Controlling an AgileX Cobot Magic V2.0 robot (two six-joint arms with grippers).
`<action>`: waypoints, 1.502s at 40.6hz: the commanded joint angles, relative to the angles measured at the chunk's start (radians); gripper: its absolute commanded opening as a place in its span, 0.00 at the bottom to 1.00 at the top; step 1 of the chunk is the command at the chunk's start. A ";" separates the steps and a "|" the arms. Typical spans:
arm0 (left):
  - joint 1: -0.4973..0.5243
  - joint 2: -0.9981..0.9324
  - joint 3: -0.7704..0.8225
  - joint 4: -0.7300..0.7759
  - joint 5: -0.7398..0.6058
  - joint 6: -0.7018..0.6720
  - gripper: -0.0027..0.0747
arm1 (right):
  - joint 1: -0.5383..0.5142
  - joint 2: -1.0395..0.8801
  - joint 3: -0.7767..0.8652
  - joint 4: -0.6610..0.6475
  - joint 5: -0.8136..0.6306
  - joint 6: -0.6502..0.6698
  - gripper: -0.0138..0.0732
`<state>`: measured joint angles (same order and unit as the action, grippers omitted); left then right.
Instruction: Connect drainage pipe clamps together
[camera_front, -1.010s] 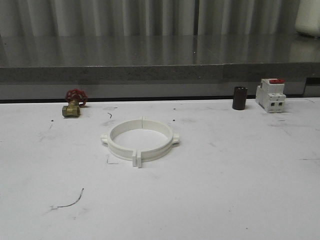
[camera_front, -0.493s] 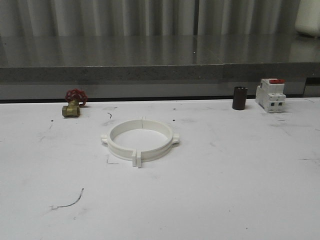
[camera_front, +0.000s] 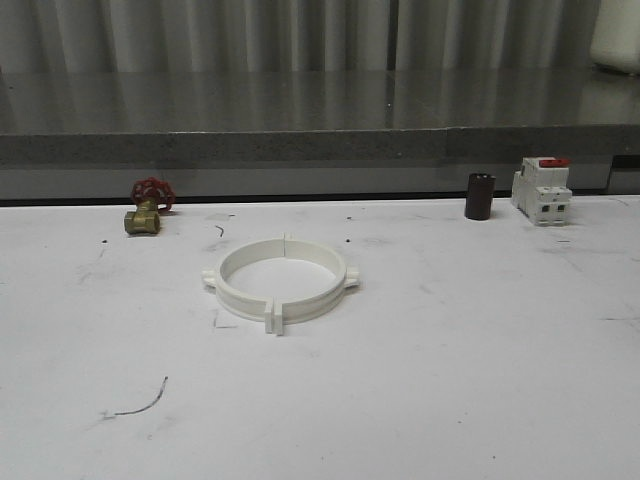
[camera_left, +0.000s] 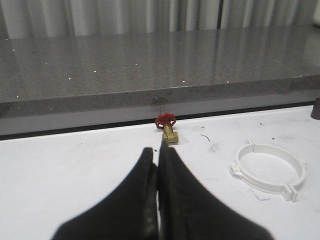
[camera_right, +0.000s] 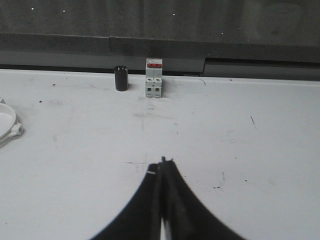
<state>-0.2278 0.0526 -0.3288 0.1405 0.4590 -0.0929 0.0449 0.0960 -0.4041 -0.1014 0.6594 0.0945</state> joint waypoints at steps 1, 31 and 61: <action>0.043 -0.035 0.035 -0.140 -0.146 0.149 0.01 | -0.007 0.013 -0.022 -0.019 -0.086 -0.011 0.03; 0.226 -0.079 0.337 -0.140 -0.388 0.172 0.01 | -0.007 0.013 -0.022 -0.019 -0.085 -0.011 0.03; 0.226 -0.079 0.337 -0.155 -0.388 0.172 0.01 | -0.007 0.013 -0.022 -0.019 -0.085 -0.011 0.03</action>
<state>-0.0011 -0.0055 0.0056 -0.0058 0.1628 0.0835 0.0449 0.0960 -0.4020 -0.1038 0.6579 0.0945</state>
